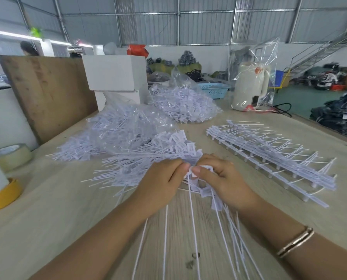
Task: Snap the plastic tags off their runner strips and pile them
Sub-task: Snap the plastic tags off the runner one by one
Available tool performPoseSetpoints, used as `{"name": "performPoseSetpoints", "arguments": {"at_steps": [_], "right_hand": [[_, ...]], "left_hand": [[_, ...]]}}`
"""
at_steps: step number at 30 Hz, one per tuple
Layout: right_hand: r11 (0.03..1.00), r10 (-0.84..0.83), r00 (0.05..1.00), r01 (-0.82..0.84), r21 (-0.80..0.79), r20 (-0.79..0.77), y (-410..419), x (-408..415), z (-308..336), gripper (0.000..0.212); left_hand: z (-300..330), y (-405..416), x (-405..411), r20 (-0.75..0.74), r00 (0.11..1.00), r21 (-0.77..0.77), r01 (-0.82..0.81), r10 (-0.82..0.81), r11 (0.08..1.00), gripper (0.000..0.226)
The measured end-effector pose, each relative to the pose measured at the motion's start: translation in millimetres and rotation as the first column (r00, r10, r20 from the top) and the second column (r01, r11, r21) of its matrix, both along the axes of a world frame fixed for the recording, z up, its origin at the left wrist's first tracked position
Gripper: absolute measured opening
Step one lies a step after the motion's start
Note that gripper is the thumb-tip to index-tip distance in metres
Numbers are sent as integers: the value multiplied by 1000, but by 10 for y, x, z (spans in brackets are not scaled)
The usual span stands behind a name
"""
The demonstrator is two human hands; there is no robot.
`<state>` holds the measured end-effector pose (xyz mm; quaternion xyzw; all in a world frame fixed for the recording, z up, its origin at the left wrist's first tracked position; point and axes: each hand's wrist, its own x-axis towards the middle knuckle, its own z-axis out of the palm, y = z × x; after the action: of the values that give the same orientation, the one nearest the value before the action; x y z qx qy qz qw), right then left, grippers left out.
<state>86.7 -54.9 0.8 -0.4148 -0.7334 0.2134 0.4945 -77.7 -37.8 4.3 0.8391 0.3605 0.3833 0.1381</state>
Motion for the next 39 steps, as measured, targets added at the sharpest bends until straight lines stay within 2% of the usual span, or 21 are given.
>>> {"name": "performPoseSetpoints", "arguments": {"at_steps": [5,8,10,14,16,17,19,22,23,25,28,30,32,36,39], "right_hand": [[997,6,993,3,75,-119,34,-26,-59,22],[998,-35,931,49,30,-364,20,4,-21,20],[996,-94,859,85,-40,-503,20,98,3,23],[990,-89,943,47,-136,-321,29,189,-1,22],[981,-142,973,114,-156,-184,55,222,20,18],[975,-195,979,187,-119,-55,80,253,20,18],[952,-292,942,303,-44,163,116,309,15,17],[925,-344,880,377,-40,326,102,325,7,21],[919,-357,859,394,-29,366,102,326,1,23],[927,-355,873,376,2,336,88,308,11,22],[952,-307,922,298,73,235,19,186,30,6],[967,-256,911,239,93,322,-9,69,-2,23],[975,-221,890,215,59,398,10,-13,-44,24],[989,-100,945,128,-71,310,46,-11,-50,14],[991,-82,952,109,-76,297,63,18,-36,31]], "left_hand": [[-9,-35,65,160,987,-48,-5,12,999,37],[8,-8,63,317,942,-169,-56,108,984,34],[17,37,-4,369,920,-173,-74,134,982,35],[-18,67,-91,247,965,-105,-64,88,992,37],[-5,58,-91,156,983,-66,-82,92,994,37],[9,50,-94,101,990,-45,-94,98,995,33],[25,38,-114,-13,993,4,-117,117,993,28],[26,17,-139,-150,977,35,-149,153,988,16],[31,3,-136,-179,972,24,-151,153,988,22],[34,-11,-122,-226,965,1,-138,135,990,35],[6,-46,-88,-219,972,1,-87,85,996,41],[-16,-72,-53,-178,984,-8,-27,25,1000,40],[-27,-60,-34,-140,990,-38,2,-7,999,37],[10,-21,-77,-116,991,-171,41,-61,984,24],[34,0,-133,-128,986,-220,75,-105,972,20]]}}
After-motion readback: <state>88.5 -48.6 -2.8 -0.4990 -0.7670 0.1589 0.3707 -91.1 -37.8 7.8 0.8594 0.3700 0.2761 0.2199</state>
